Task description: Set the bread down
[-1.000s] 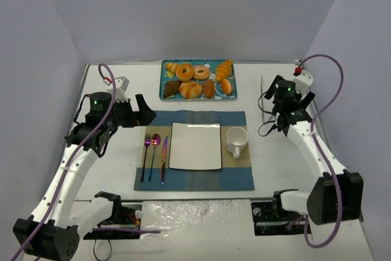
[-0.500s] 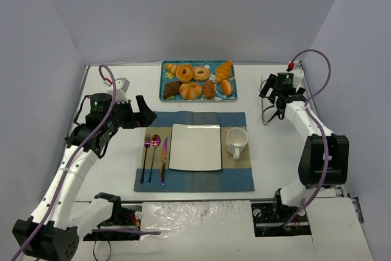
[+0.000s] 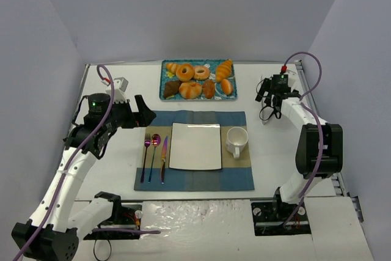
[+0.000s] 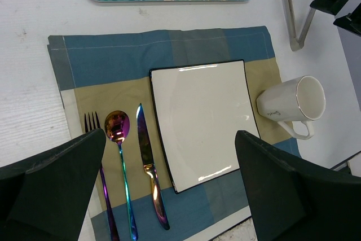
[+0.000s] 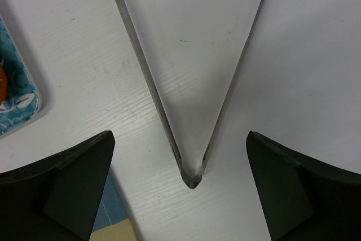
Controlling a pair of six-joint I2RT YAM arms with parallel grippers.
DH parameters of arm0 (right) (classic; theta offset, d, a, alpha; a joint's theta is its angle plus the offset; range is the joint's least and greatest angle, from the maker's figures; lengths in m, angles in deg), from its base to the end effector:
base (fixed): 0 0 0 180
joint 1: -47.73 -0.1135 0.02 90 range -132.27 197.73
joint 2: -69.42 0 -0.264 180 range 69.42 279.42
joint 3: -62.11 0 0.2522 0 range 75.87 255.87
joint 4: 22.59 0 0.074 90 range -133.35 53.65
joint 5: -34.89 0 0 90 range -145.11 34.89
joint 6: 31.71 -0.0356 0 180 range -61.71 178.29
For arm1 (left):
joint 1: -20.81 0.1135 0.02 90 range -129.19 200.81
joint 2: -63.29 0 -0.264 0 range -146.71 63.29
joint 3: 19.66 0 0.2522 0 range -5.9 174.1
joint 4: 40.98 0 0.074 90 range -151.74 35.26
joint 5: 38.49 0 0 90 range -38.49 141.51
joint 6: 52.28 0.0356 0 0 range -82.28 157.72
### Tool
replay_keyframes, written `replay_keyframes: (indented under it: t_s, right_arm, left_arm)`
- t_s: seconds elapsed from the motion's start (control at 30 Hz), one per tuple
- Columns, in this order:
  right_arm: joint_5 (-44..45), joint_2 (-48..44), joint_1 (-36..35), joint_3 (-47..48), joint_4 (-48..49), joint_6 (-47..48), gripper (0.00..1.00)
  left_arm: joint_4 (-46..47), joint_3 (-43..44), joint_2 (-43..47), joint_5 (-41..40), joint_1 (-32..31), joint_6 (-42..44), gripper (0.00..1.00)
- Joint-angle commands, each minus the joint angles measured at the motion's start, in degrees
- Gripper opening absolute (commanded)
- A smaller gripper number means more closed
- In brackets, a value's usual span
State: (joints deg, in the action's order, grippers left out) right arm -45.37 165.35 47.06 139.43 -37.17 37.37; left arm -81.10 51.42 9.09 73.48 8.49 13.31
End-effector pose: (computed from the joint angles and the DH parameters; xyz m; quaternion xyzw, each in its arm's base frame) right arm 0.3776 -0.0016 0.2359 0.1938 0.8557 0.0154 0.4796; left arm 0.1977 -0.0568 0.3586 0.0179 0.8262 -0.3212 0.4625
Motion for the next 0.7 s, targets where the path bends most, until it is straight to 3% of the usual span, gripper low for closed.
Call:
replay_keyframes:
  t_s: [0.0, 0.67]
  right_arm:
    - [-1.0, 1.5, 0.4, 2.7, 1.0, 1.3, 1.0]
    - [-7.2, 9.8, 3.2, 3.9, 1.0, 4.8, 1.0]
  left_arm:
    - [2.5, 1.6, 1.2, -0.5, -0.3, 0.8, 0.97]
    - [2.5, 1.6, 0.4, -0.6, -0.3, 0.9, 0.97]
